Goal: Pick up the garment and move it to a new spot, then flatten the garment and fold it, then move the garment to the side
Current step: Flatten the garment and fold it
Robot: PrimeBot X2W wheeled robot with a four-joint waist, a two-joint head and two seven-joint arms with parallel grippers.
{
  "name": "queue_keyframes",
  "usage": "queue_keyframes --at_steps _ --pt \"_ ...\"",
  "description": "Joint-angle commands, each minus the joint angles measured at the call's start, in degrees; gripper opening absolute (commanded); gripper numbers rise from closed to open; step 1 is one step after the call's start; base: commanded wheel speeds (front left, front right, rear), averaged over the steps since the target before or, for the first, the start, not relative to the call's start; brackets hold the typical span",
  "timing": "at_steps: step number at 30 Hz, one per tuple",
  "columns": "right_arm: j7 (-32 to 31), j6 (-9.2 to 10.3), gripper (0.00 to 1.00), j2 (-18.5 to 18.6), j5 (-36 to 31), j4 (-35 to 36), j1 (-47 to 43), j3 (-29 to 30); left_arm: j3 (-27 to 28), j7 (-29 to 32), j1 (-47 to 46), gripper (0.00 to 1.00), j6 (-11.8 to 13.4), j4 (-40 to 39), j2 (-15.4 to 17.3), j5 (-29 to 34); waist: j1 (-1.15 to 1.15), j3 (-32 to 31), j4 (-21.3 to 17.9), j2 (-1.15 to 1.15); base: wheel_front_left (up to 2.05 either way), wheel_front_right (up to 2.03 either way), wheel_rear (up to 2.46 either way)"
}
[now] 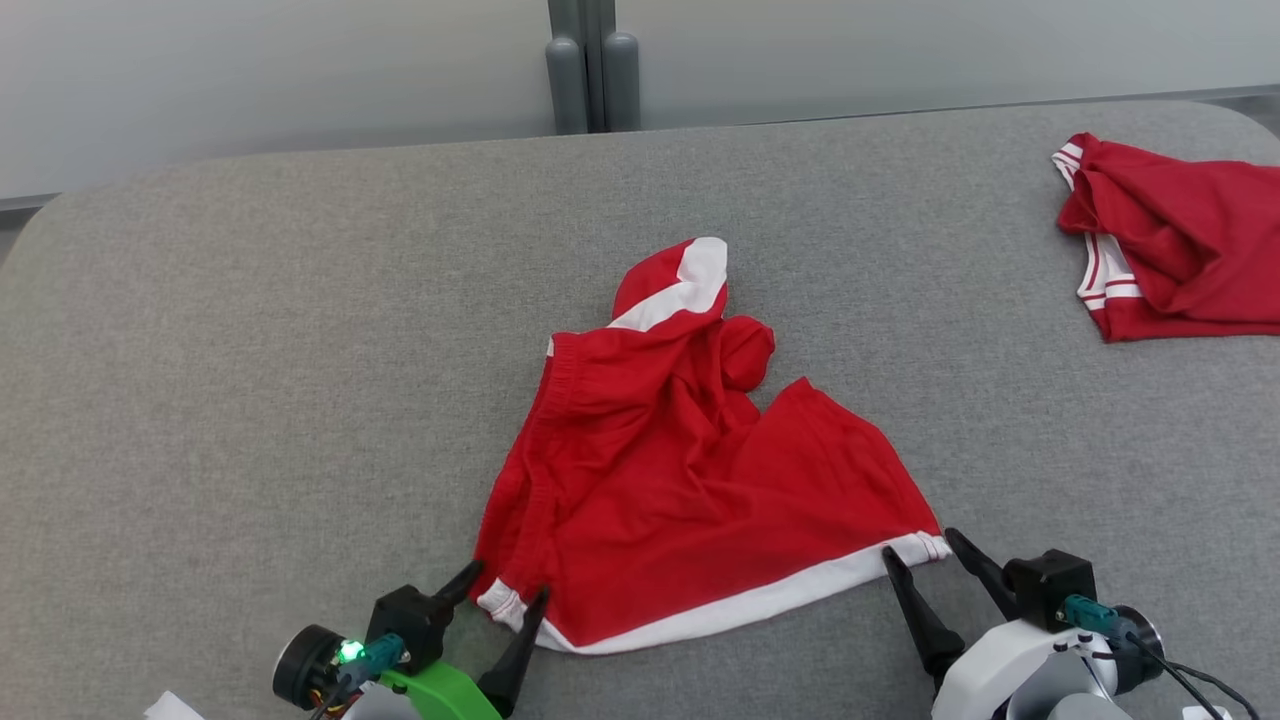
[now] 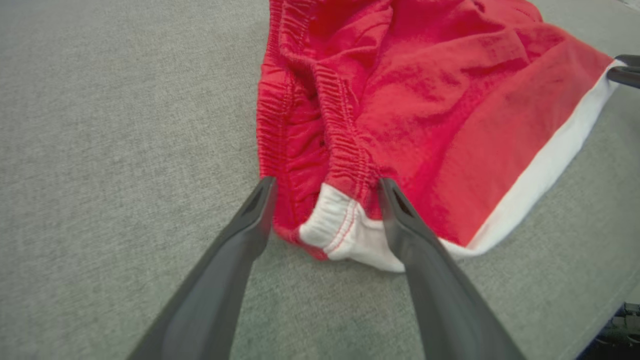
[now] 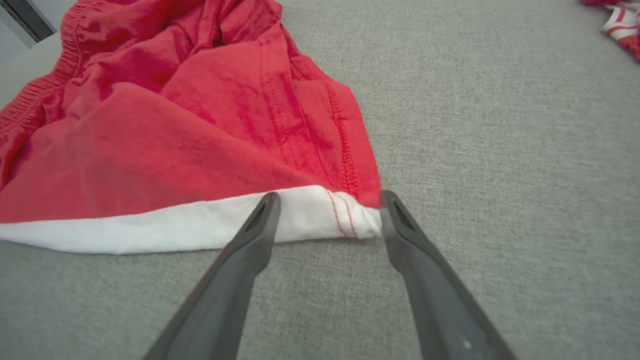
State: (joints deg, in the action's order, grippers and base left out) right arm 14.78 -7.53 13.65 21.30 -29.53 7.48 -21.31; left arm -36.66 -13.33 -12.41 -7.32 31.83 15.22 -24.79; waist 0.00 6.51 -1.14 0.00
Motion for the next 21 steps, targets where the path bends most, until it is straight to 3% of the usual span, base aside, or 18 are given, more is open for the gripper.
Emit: queue_keyframes --at_steps 1,11,12,13,14,15,21 --pt "0.4 0.1 1.0 0.07 0.6 -0.52 0.73 -0.05 -0.91 -0.39 -0.9 1.0 -0.23 0.46 0.05 -0.66 0.0 0.23 -0.13 0.0 0.0 0.0 0.0" --pt "0.44 0.1 1.0 -0.16 1.88 -2.81 2.29 -1.85 -5.04 -1.47 -2.02 1.0 -0.23 3.95 0.45 -5.29 0.0 0.17 -0.11 0.0 0.0 0.0 0.0" --pt "0.44 0.1 0.75 -0.23 2.09 -3.05 2.59 -2.14 -5.31 -1.54 -2.16 0.52 -0.24 4.12 0.44 -5.62 0.0 0.13 -0.07 0.0 0.0 0.0 0.0" --pt "0.45 0.1 0.04 -0.26 2.32 -3.25 2.94 -2.52 -5.65 -1.61 -2.15 0.31 -0.24 4.21 0.28 -6.31 0.0 0.09 -0.03 0.0 0.0 0.0 0.0" --pt "0.44 0.1 0.0 -0.29 2.45 -3.45 3.19 -2.75 -5.85 -1.67 -2.14 0.06 -0.24 4.3 0.26 -6.39 0.0 0.06 -0.02 0.0 0.0 0.0 0.0" --pt "0.44 0.1 0.0 -0.34 2.78 -3.77 3.45 -3.04 -6.12 -1.74 -2.21 0.0 -0.23 4.39 0.31 -6.69 0.0 -0.02 0.0 0.0 0.0 0.0 0.0" --pt "0.45 0.1 0.0 0.41 3.29 -2.03 4.4 -3.11 -4.77 -1.87 -1.75 0.0 -0.23 2.45 0.73 -9.04 0.0 -0.96 0.17 0.0 0.0 0.0 0.0"
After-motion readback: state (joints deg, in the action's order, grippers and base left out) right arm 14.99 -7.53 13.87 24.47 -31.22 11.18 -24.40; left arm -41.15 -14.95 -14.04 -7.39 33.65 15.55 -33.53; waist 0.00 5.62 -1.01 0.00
